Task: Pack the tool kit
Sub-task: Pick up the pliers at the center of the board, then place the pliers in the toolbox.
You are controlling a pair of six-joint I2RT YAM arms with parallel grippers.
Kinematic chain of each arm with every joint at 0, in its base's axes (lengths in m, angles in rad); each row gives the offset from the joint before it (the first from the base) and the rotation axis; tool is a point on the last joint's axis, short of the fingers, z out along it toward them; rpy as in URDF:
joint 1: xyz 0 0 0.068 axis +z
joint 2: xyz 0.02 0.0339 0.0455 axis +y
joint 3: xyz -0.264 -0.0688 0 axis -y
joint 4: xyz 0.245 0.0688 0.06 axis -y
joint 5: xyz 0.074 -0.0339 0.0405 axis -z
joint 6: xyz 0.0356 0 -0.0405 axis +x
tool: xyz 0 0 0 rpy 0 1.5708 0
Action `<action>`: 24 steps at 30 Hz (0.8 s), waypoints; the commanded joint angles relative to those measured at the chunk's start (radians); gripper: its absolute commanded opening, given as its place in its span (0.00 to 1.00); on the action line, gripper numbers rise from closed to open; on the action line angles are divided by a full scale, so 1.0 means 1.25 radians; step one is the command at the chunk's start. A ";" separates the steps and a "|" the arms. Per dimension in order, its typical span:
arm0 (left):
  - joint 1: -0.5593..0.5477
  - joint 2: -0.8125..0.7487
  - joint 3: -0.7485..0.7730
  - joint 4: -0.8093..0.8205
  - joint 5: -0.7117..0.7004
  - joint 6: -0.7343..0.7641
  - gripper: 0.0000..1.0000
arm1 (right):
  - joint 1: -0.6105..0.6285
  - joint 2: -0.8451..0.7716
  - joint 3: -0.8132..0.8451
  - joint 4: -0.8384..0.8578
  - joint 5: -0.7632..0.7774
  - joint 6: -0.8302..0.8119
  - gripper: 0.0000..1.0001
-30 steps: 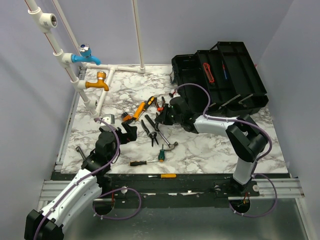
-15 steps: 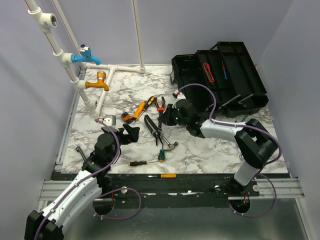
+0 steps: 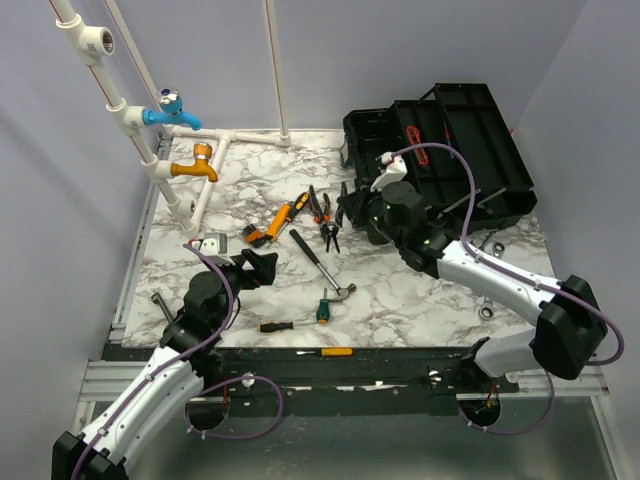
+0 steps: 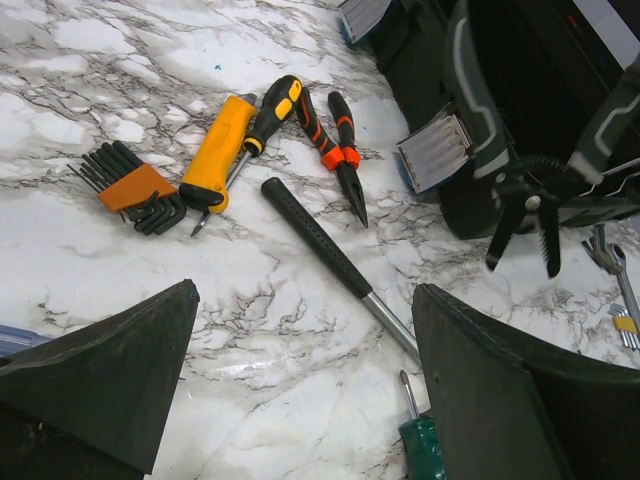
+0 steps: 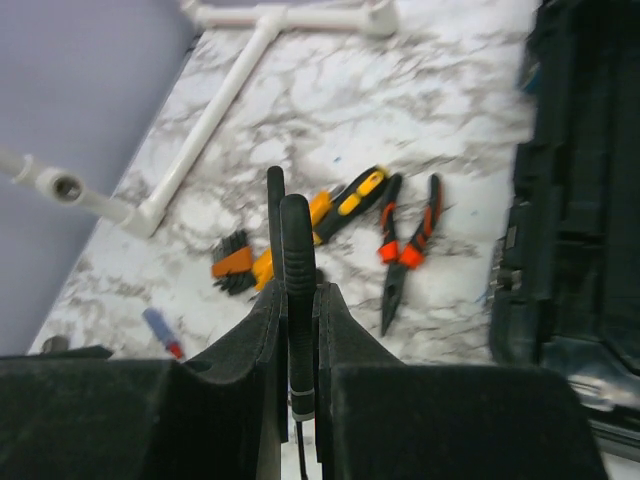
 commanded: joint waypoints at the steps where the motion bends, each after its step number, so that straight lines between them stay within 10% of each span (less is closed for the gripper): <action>1: 0.003 0.000 -0.008 -0.001 0.000 0.009 0.90 | 0.005 -0.067 0.048 -0.051 0.211 -0.096 0.01; 9: 0.003 0.012 -0.009 0.014 0.000 0.009 0.90 | 0.001 -0.053 0.170 -0.074 0.409 -0.251 0.01; 24: 0.003 0.020 -0.007 0.017 -0.002 0.010 0.90 | -0.050 0.363 0.473 -0.147 0.663 -0.727 0.01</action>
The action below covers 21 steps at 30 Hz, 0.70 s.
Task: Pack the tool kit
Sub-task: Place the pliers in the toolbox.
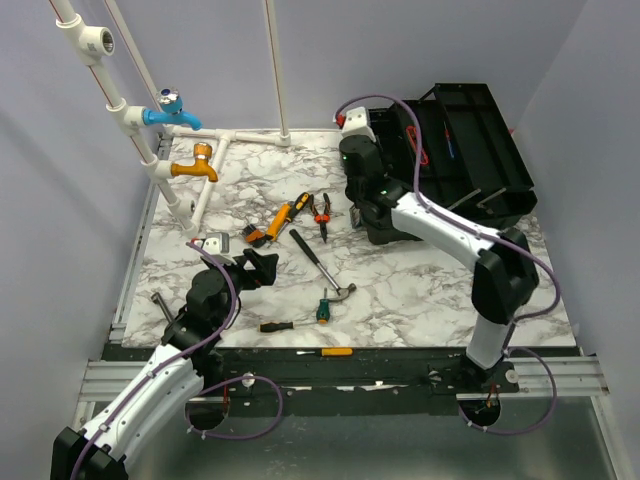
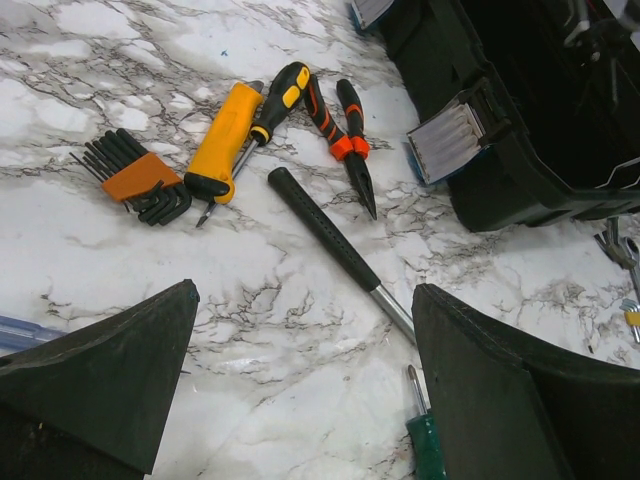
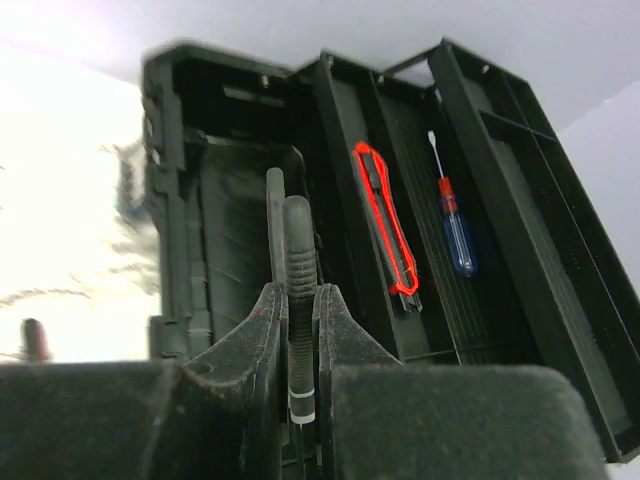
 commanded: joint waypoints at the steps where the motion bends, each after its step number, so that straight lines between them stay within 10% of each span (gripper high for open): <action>1: 0.003 -0.005 -0.007 0.016 -0.003 0.010 0.90 | -0.039 0.117 0.077 -0.029 0.076 -0.162 0.01; 15: 0.003 0.001 -0.004 0.008 -0.022 0.011 0.90 | -0.112 0.433 0.238 -0.115 0.013 -0.203 0.01; 21: 0.003 0.017 -0.001 0.015 -0.017 0.011 0.90 | -0.112 0.440 0.298 -0.214 0.000 -0.145 0.28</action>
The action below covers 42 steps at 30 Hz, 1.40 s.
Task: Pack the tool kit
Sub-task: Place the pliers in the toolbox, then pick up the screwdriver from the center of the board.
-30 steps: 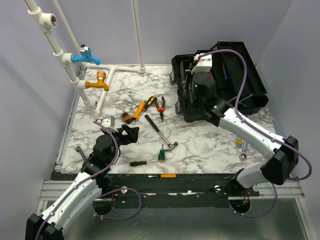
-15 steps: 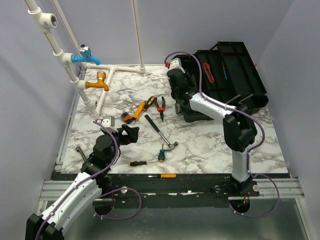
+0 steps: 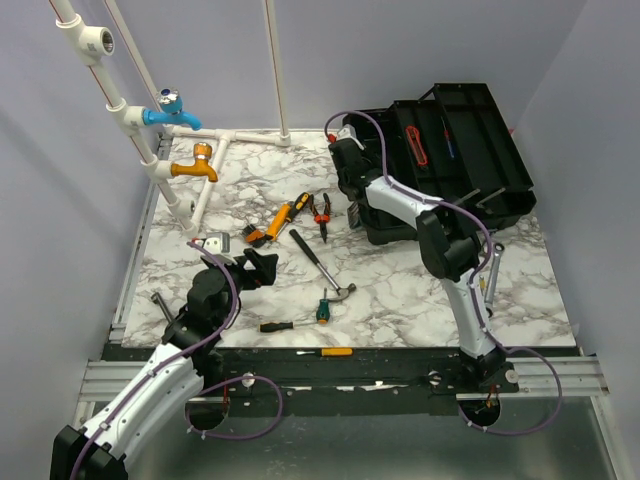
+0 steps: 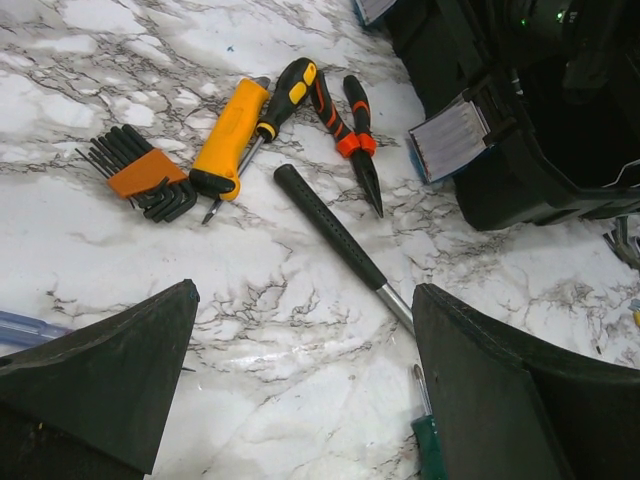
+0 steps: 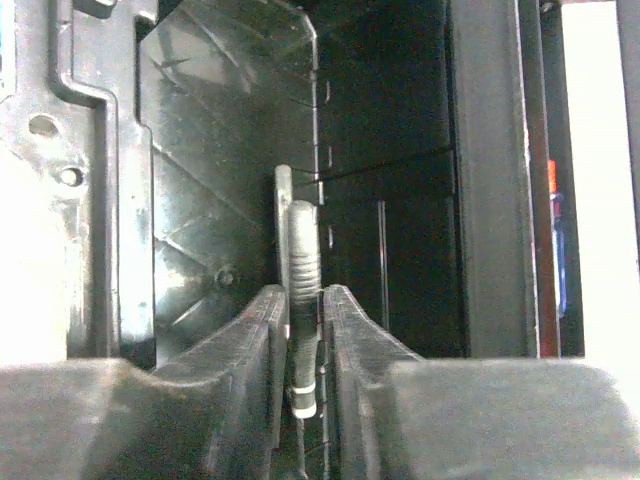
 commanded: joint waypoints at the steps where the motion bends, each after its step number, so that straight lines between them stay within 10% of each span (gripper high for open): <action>1: 0.003 0.018 0.001 0.018 -0.008 0.010 0.90 | 0.004 -0.017 0.032 -0.089 -0.017 0.031 0.33; 5: 0.003 0.031 0.003 0.023 -0.001 0.010 0.90 | 0.004 -0.061 0.065 -0.156 -0.068 0.095 0.56; 12: 0.003 0.034 0.002 0.031 0.010 0.014 0.90 | 0.012 -0.157 0.087 -0.248 -0.213 0.209 0.59; 20: 0.003 0.042 -0.001 0.049 0.052 0.025 0.90 | 0.015 -0.360 -0.047 -0.217 -0.609 0.374 0.88; 33: 0.000 0.102 0.061 0.043 0.112 0.053 0.98 | 0.016 -0.597 -0.454 0.047 -0.719 0.503 0.89; 42: 0.021 0.468 0.437 -0.231 -0.031 0.137 0.99 | 0.016 -0.696 -0.645 0.192 -0.806 0.591 0.88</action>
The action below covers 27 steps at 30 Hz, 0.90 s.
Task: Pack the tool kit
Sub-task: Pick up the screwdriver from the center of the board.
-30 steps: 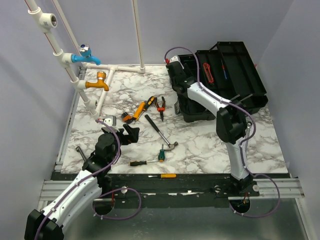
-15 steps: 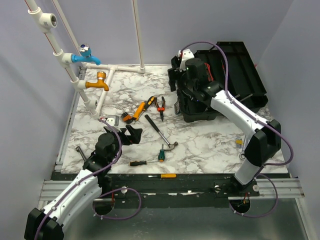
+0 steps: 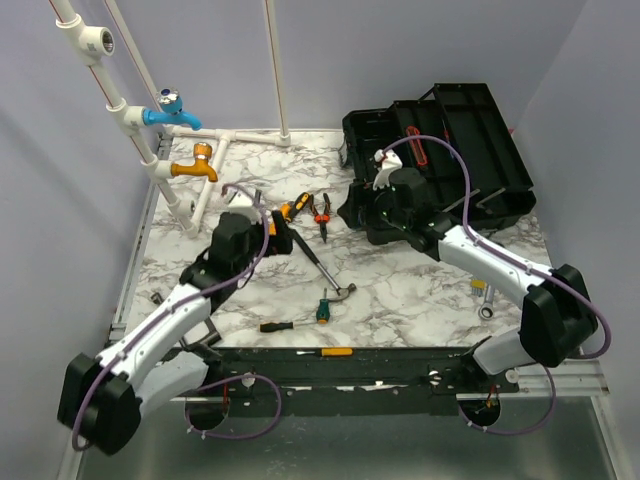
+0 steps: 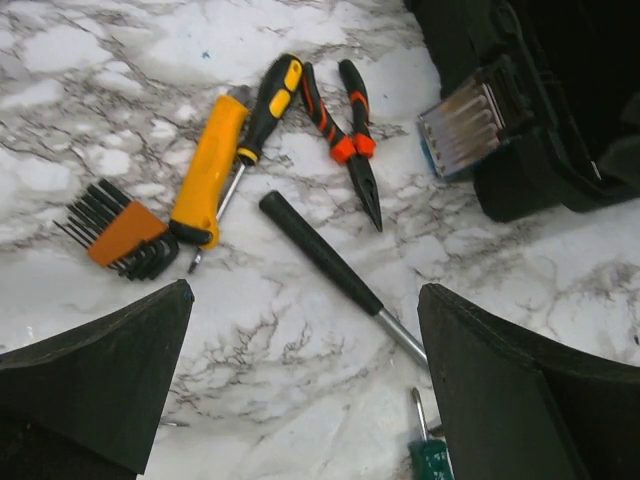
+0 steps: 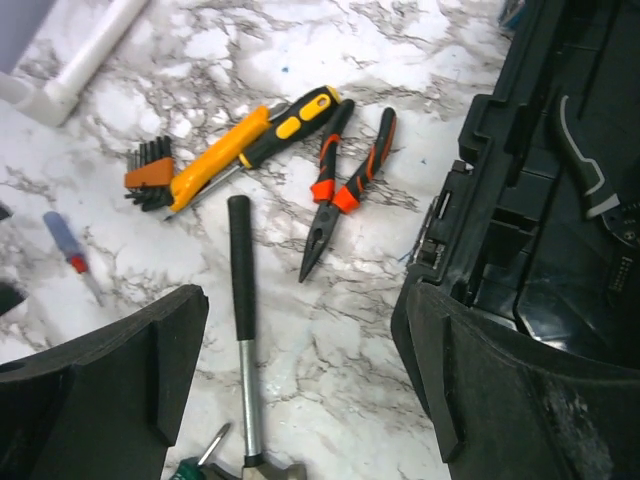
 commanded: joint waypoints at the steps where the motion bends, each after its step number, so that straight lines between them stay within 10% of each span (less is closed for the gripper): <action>1: 0.025 0.200 0.228 -0.184 -0.079 0.071 0.98 | 0.005 -0.041 -0.026 0.089 -0.051 0.048 0.87; 14: 0.039 0.729 0.771 -0.462 0.032 0.164 0.77 | 0.013 -0.192 -0.094 0.120 0.049 0.082 0.87; 27: 0.069 0.996 1.055 -0.665 0.133 0.165 0.74 | 0.013 -0.358 -0.164 0.142 0.071 0.096 0.87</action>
